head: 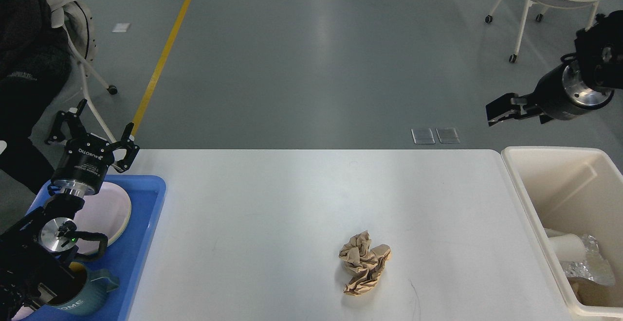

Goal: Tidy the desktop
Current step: 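Bring the right gripper over the crumpled brown paper, then grasp the crumpled brown paper with the right gripper and lift it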

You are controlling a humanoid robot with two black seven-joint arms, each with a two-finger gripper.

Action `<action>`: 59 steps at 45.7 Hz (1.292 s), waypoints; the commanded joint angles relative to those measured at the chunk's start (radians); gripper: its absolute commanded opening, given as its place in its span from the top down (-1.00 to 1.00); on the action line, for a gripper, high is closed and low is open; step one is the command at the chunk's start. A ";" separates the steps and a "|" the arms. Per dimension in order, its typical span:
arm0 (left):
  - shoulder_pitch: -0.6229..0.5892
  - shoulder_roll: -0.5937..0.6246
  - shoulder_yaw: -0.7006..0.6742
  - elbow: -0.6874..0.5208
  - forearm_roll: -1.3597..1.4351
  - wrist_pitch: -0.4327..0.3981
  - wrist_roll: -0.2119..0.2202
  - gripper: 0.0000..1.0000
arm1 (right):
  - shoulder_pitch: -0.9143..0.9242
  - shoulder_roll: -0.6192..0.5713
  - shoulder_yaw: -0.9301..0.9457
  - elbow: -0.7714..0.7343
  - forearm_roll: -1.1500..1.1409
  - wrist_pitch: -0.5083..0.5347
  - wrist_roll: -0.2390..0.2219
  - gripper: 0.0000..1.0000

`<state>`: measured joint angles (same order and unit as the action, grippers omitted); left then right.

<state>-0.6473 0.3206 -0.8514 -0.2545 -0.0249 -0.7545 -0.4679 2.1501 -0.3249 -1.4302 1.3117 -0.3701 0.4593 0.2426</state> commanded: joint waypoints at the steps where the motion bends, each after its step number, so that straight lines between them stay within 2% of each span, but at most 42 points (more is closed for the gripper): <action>1: 0.000 0.000 0.000 0.000 0.000 0.000 0.000 -1.00 | 0.198 0.040 0.108 0.174 -0.044 0.240 0.001 -1.00; 5: 0.000 0.000 0.002 0.000 -0.001 0.000 0.000 -1.00 | 0.324 0.017 0.209 0.256 -0.041 0.404 0.003 -1.00; 7: 0.000 0.000 0.002 0.000 0.000 0.000 0.000 -1.00 | 0.384 0.009 0.237 0.290 -0.041 0.439 0.003 -1.00; 13: 0.000 0.000 0.002 0.000 0.000 0.001 0.000 -1.00 | 0.467 0.006 0.274 0.354 -0.040 0.478 0.001 -1.00; 17: 0.000 0.000 0.002 0.000 0.000 0.000 0.000 -1.00 | 0.461 0.003 0.269 0.351 -0.036 0.452 0.000 -1.00; 20: 0.000 0.000 0.000 0.000 0.000 0.000 0.000 -1.00 | 0.407 -0.013 0.266 0.345 -0.027 0.347 -0.006 -1.00; 28: 0.000 0.000 0.000 0.000 0.000 0.001 0.000 -1.00 | 0.130 0.038 0.244 0.336 -0.020 -0.108 -0.023 -1.00; 35: 0.000 0.000 0.000 0.000 0.000 0.001 0.000 -1.00 | -0.133 0.162 0.240 0.311 0.010 -0.333 -0.048 -1.00; 36: 0.000 0.000 0.000 -0.002 0.000 0.000 0.000 -1.00 | -0.212 0.205 0.240 0.284 0.019 -0.371 -0.071 -1.00; 43: 0.000 0.000 0.000 0.000 0.000 0.000 0.000 -1.00 | -0.406 0.302 0.260 0.155 0.092 -0.430 -0.120 -1.00; 52: 0.000 0.000 0.002 0.000 0.000 -0.002 0.000 -1.00 | -0.556 0.349 0.316 0.017 0.117 -0.452 -0.128 -1.00; 59: 0.000 0.000 0.002 0.000 0.000 -0.002 0.000 -1.00 | -0.607 0.366 0.346 -0.003 0.128 -0.452 -0.151 -1.00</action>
<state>-0.6473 0.3206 -0.8500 -0.2547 -0.0244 -0.7549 -0.4679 1.5785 0.0324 -1.1056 1.3215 -0.2508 0.0077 0.1089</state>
